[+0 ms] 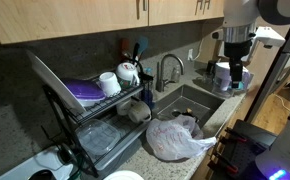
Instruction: Take the white object from the white plastic and put it on the black bowl
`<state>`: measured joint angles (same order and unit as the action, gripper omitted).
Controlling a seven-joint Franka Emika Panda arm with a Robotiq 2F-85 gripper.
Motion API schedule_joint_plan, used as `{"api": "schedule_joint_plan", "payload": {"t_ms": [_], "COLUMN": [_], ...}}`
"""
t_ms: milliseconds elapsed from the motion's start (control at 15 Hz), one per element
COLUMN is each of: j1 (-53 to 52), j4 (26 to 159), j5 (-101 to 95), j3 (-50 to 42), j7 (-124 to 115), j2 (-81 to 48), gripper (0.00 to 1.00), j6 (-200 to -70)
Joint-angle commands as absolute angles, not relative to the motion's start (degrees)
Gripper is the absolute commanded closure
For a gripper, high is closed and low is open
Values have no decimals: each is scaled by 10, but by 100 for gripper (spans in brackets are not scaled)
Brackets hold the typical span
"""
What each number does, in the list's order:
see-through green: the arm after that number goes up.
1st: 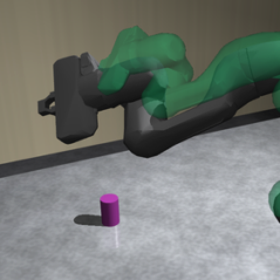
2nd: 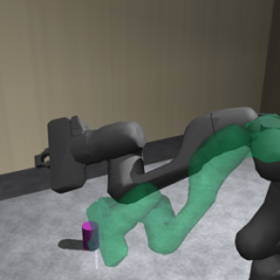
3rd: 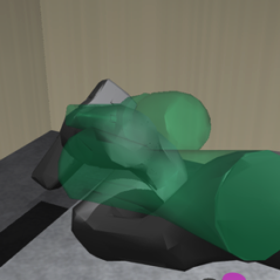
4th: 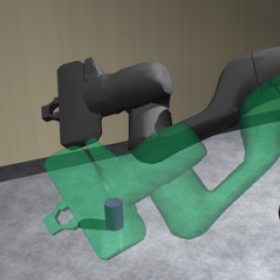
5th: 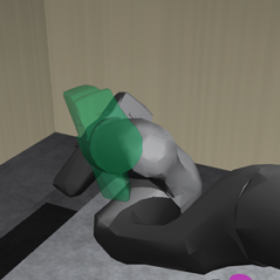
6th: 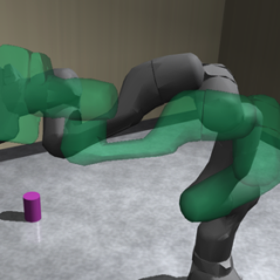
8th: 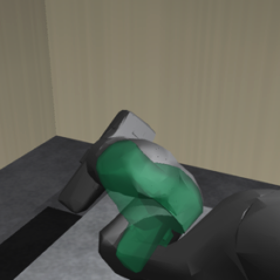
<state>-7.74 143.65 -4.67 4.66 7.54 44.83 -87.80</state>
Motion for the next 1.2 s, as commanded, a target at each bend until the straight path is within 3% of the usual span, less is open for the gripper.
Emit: {"api": "schedule_joint_plan", "payload": {"t_ms": [0,333,867,1133], "j1": [-88,-94,-113,-111], "j4": [1433,1468,1631,1596], "j5": [-29,13,79,67], "j3": [47,41,34,32], "j7": [70,73,105,99], "j2": [410,392,449,415], "gripper": [0,0,0,0], "j6": [-897,-952,-1177,-1174]}}
